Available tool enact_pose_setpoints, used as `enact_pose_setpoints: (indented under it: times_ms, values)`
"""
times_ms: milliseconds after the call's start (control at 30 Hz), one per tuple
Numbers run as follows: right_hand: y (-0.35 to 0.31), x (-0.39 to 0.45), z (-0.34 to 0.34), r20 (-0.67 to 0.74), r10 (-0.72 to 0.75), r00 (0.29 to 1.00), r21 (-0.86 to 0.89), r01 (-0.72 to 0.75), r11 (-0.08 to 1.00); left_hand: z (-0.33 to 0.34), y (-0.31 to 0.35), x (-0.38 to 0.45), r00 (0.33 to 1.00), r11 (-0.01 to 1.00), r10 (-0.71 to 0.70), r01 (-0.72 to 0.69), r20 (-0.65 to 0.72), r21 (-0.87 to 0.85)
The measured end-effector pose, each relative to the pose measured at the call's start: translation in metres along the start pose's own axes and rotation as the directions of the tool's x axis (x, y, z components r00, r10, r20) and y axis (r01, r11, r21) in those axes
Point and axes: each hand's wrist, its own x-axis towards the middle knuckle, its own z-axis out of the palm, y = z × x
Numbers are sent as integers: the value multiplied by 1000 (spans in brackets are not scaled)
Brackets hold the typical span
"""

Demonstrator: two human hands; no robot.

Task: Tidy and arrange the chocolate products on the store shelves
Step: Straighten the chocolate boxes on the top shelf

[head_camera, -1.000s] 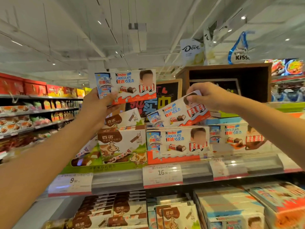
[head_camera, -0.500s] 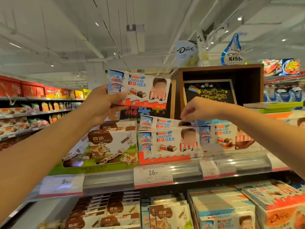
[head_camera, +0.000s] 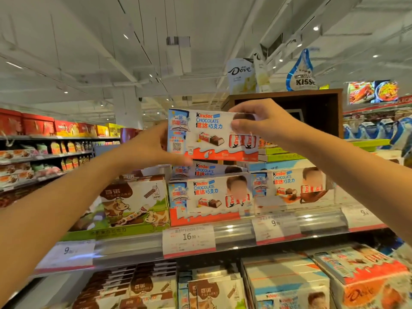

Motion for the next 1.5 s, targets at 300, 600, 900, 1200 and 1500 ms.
enact_pose_setpoints:
  times_ms: [300,600,900,1200,1500]
  values:
    - [19,-18,9,0,67,998,78,-66,995,16,-12,11,960,948,-138,57,243,314]
    - [39,-28,30,25,21,999,154,-24,988,8,-31,9,957,949,-208,147,204,278]
    - [47,-38,33,234,-63,970,-363,147,920,-3,-29,6,951,976,-198,169,238,134]
    - [46,-42,39,212,-103,972,-486,197,852,5,-20,-6,994,991,-33,20,104,129]
    - [50,-31,31,207,-69,976,-384,146,912,-1,-34,9,985,975,-12,-26,171,221]
